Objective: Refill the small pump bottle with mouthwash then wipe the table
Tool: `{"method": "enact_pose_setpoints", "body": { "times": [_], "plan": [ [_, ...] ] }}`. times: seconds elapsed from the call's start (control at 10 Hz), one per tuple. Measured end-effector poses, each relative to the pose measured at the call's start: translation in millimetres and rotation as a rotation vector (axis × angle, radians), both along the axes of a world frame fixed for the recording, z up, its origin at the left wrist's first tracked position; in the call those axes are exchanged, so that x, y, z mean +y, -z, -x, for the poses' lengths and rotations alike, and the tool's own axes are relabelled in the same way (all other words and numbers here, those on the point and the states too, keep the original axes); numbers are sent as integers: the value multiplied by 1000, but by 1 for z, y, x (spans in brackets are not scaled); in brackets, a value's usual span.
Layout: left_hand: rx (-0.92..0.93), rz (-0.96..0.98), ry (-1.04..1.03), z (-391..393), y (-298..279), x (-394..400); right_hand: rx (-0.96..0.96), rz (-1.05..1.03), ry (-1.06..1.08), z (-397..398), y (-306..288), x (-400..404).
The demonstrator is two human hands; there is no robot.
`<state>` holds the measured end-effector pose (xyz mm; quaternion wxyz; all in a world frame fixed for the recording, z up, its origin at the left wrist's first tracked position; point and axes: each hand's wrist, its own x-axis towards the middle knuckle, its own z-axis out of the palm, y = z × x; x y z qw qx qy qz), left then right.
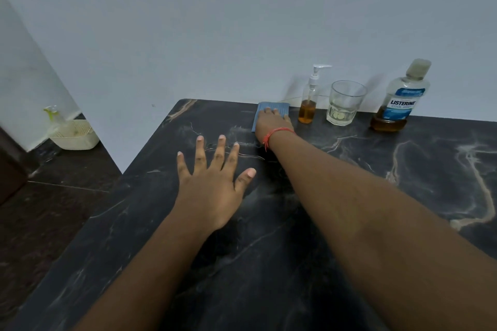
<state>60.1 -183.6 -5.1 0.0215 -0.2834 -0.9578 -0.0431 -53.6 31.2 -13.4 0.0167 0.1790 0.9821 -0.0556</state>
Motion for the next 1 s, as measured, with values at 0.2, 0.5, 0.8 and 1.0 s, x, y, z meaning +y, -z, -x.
{"method": "enact_pose_setpoints", "body": {
  "times": [0.2,0.5,0.8,1.0],
  "plan": [
    [-16,8,1,3,0,7,22,10,-36,3,3,7],
    [-11,19,3,-18,-3,8,163,92,-37,-45,-3,4],
    [-86,19,0,-59,-16,28,141,-13,-10,-174,-22,23],
    [-123,53,28,-103,-32,50,106,32,140,-290,-29,46]
  ]
}}
